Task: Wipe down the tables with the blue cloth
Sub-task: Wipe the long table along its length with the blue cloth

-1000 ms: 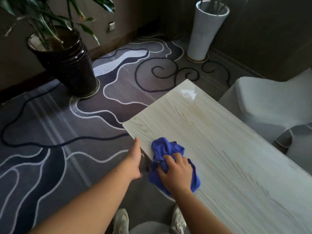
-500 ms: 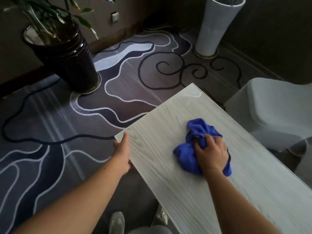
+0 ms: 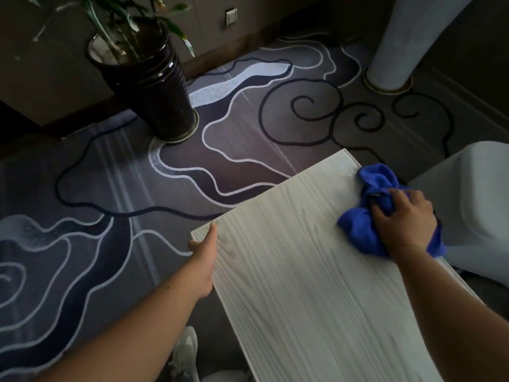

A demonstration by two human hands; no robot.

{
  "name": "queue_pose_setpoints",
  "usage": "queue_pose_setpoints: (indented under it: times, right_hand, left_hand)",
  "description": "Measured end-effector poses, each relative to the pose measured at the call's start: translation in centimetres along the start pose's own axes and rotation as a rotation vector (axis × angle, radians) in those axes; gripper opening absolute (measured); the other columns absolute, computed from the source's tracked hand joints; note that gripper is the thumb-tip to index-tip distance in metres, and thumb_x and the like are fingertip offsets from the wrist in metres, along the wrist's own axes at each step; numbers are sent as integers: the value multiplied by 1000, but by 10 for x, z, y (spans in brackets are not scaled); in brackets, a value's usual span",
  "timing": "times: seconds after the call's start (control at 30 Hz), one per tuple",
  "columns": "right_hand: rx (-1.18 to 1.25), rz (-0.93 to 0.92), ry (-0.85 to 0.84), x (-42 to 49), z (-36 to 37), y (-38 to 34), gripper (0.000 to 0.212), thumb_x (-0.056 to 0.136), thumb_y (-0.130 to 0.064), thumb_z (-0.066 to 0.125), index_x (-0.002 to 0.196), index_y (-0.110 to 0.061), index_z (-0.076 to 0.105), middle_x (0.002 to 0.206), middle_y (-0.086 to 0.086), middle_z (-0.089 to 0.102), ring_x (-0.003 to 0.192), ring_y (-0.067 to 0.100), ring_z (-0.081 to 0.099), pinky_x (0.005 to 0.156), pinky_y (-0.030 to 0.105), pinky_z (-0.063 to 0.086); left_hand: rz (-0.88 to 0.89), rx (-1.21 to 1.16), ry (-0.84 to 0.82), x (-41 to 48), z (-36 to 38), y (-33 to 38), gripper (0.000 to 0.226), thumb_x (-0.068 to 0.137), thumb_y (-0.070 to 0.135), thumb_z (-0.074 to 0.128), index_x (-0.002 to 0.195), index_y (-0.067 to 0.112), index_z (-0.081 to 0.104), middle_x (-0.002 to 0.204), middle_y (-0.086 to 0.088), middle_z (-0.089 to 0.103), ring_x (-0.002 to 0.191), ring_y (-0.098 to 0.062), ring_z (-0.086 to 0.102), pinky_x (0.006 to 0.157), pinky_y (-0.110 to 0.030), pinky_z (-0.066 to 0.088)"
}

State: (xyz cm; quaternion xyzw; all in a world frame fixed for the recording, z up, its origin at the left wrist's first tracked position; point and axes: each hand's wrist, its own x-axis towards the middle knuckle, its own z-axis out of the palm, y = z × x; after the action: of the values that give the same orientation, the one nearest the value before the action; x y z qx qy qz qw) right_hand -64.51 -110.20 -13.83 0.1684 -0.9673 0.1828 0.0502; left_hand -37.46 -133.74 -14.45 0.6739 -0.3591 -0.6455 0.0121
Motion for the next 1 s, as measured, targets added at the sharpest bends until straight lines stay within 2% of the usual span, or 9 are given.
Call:
queue_pose_setpoints:
  times: [0.17, 0.27, 0.37, 0.53, 0.63, 0.7, 0.83, 0.9, 1.0]
  right_hand:
    - [81, -354, -190, -63, 23, -96, 30, 72, -42, 64, 91, -19, 69, 91, 11, 63, 80, 36, 59, 69, 42, 46]
    - [99, -448, -252, -116, 34, -156, 29, 68, -48, 63, 82, -22, 66, 83, 5, 61, 71, 32, 57, 60, 36, 44]
    - [116, -479, -270, -166, 38, -196, 28, 64, -48, 66, 80, -25, 66, 79, 1, 59, 65, 27, 55, 58, 31, 38]
    - [81, -424, -303, -218, 38, -239, 25, 65, -49, 63, 79, -29, 66, 77, -4, 57, 63, 23, 51, 57, 31, 40]
    - [53, -365, -308, -220, 32, -245, 25, 63, -49, 67, 80, -31, 66, 78, -5, 58, 64, 21, 52, 57, 31, 42]
    - [46, -349, -312, -219, 31, -246, 25, 64, -50, 66, 81, -32, 66, 79, -6, 58, 65, 21, 53, 57, 32, 43]
    - [42, -263, -263, -202, 39, -243, 24, 61, -48, 66, 76, -29, 66, 76, -4, 59, 62, 24, 55, 54, 32, 43]
    - [27, -169, -223, -178, 44, -237, 26, 59, -47, 68, 75, -26, 67, 76, 0, 60, 63, 28, 57, 53, 35, 45]
    - [17, -91, -172, -127, 49, -214, 25, 61, -42, 73, 76, -23, 69, 78, 5, 62, 67, 32, 59, 58, 38, 47]
  left_hand:
    - [-66, -15, -171, -11, -6, 6, 86, 79, 77, 38, 149, 30, 21, 150, -12, 40, 130, -37, 47, 103, -62, 39]
    - [-64, -67, -331, -23, -14, 9, 80, 84, 75, 24, 139, 21, 45, 134, -13, 59, 117, -33, 59, 97, -53, 48]
    - [-8, -127, -372, -33, -26, 13, 79, 88, 71, 17, 122, 16, 62, 122, -20, 65, 104, -31, 64, 93, -45, 49]
    - [-15, 55, -342, -37, -57, 31, 76, 88, 72, 22, 115, 12, 62, 98, -18, 70, 86, -30, 66, 69, -35, 52]
    - [-49, 97, -403, -34, -68, 41, 75, 90, 69, 24, 118, 10, 61, 109, -20, 69, 92, -32, 66, 74, -35, 52]
    - [-71, 123, -438, -33, -69, 44, 75, 90, 68, 23, 116, 9, 62, 104, -20, 69, 90, -32, 66, 75, -37, 53]
    - [-42, 222, -434, -20, -59, 46, 67, 93, 62, 26, 127, 13, 57, 120, -18, 66, 107, -32, 64, 87, -41, 53]
    - [-52, 217, -421, -10, -54, 49, 64, 93, 61, 28, 120, 15, 63, 114, -16, 70, 97, -30, 67, 71, -36, 55]
    - [-84, 213, -383, 9, -45, 51, 61, 93, 61, 30, 90, 15, 70, 76, -7, 77, 61, -22, 71, 47, -24, 49]
